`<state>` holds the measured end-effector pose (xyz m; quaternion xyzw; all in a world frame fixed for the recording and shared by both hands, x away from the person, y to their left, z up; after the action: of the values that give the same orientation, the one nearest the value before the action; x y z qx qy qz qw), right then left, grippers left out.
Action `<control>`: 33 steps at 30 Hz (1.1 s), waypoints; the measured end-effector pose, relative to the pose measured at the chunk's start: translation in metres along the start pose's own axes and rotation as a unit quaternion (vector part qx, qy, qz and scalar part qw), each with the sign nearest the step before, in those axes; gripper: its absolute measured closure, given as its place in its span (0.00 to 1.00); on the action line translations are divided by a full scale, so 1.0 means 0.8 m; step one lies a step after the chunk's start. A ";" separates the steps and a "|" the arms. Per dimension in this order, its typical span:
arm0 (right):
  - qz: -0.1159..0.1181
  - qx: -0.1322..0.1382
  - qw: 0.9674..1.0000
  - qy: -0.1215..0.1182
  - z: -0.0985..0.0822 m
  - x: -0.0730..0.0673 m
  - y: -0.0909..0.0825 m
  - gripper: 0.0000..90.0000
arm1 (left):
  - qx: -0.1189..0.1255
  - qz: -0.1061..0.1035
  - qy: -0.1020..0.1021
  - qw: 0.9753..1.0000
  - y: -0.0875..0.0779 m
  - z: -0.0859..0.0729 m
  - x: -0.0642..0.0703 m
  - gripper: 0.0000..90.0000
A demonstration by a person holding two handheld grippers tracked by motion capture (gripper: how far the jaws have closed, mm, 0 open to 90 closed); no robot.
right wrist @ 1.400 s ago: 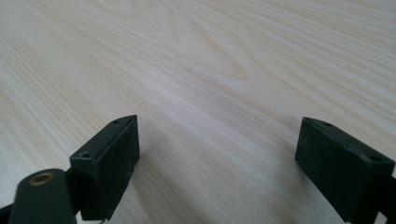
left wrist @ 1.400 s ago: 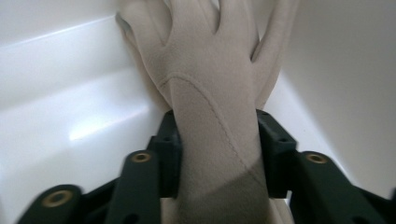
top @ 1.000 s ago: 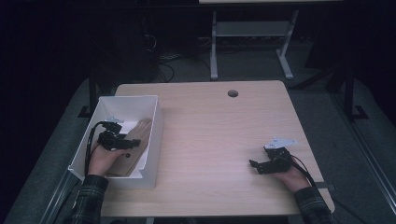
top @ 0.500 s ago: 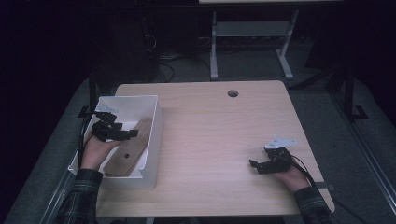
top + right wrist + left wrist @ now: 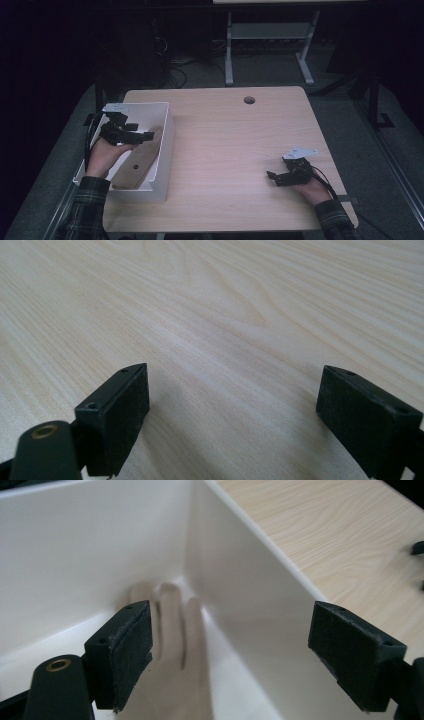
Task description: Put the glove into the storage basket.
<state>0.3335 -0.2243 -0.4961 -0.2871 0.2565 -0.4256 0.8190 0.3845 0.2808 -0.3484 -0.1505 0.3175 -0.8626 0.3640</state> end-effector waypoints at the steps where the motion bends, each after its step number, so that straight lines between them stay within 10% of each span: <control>1: -0.001 0.000 1.000 0.000 0.000 0.000 0.000 0.15 | 0.006 -0.005 0.000 1.000 -0.001 0.003 0.003 0.19; 33: 0.000 0.000 1.000 0.001 0.000 0.000 0.000 0.15 | 0.039 -0.087 0.065 0.993 0.062 0.082 0.140 0.19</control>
<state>0.3333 -0.2242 -0.4961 -0.2867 0.2568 -0.4261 0.8187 0.3658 0.1446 -0.3279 -0.1069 0.2921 -0.9105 0.2724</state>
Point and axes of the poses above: each handheld gripper's, and its own axes: y roughly forward along the jaws, z roughly out of its top, x roughly to its right, the point moved 2 cm from there along y, roughly forward along the jaws, and after that the axes turned 11 degrees about y, right-handed, at the moved point
